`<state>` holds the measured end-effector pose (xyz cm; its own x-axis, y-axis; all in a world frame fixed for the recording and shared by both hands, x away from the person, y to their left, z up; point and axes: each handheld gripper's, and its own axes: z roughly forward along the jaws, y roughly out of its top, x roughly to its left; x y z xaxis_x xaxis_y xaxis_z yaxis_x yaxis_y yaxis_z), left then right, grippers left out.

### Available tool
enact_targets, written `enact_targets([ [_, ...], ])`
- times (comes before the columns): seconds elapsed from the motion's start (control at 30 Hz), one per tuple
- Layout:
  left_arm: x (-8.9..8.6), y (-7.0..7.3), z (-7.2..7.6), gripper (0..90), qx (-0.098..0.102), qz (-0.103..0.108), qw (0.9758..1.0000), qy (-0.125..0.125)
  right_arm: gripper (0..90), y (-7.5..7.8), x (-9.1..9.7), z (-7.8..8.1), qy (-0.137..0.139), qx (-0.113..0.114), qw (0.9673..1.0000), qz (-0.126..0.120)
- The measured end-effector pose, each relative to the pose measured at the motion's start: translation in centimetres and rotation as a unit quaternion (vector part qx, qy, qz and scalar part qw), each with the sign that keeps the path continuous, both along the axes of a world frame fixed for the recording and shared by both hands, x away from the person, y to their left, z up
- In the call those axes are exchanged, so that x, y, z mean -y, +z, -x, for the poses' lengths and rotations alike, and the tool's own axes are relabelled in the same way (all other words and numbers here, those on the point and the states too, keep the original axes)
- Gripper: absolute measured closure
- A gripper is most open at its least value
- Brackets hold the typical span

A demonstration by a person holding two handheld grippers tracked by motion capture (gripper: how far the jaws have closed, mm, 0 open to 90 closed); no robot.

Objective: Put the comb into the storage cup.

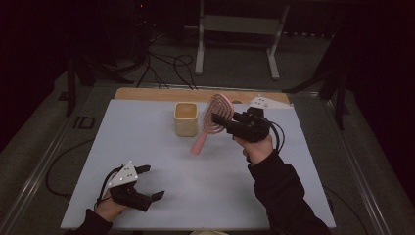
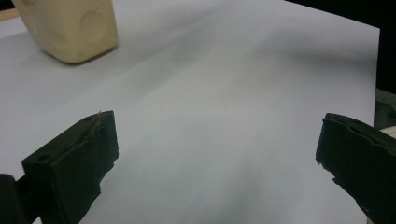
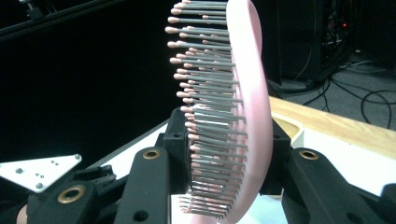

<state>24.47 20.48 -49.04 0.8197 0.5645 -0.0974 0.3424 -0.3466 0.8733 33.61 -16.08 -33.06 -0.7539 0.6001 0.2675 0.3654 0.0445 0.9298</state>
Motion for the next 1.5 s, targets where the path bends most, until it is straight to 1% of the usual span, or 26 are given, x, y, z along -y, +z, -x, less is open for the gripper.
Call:
enact_targets([
  [0.1,-0.4,-0.2,0.1,0.0,-0.006,0.002,1.0000,0.004,64.3,0.7,0.0,-0.2,-0.003,0.009,1.0000,0.002],
  [0.2,-0.7,-0.3,0.2,0.0,-0.007,0.000,0.9999,0.008,64.3,1.3,0.0,-0.4,-0.006,0.018,0.9998,0.002],
  [0.33,-1.0,-0.4,0.3,0.0,-0.011,0.002,0.9999,0.008,64.3,1.8,0.2,-0.7,-0.010,0.026,0.9996,0.001],
  [0.47,-1.1,-0.5,0.5,0.0,-0.012,0.003,0.9999,0.006,64.3,2.0,0.1,-0.9,-0.013,0.028,0.9995,0.000],
  [0.57,-1.0,-0.5,0.5,0.0,-0.010,-0.002,0.9999,0.004,64.3,2.2,0.0,-1.2,-0.014,0.027,0.9995,-0.003],
  [0.73,-0.9,-0.5,0.5,0.0,-0.011,0.003,0.9999,0.002,64.3,2.7,-0.4,-1.7,-0.014,0.035,0.9993,0.000],
  [1.03,-0.9,-0.4,0.6,0.0,-0.008,0.009,0.9999,0.000,64.4,3.5,-1.3,-3.0,-0.021,0.042,0.9989,0.007],
  [1.13,-1.0,-0.3,0.6,0.0,-0.006,0.010,0.9999,-0.001,64.4,3.6,-1.6,-3.4,-0.022,0.043,0.9988,0.007],
  [1.27,-1.0,-0.3,0.6,0.0,-0.006,0.013,0.9999,-0.002,64.4,3.9,-2.0,-4.0,-0.028,0.049,0.9984,0.010],
  [1.5,-1.0,-0.4,0.6,0.0,-0.006,0.012,0.9999,-0.007,64.4,4.3,-2.9,-5.3,-0.038,0.055,0.9977,0.012],
])
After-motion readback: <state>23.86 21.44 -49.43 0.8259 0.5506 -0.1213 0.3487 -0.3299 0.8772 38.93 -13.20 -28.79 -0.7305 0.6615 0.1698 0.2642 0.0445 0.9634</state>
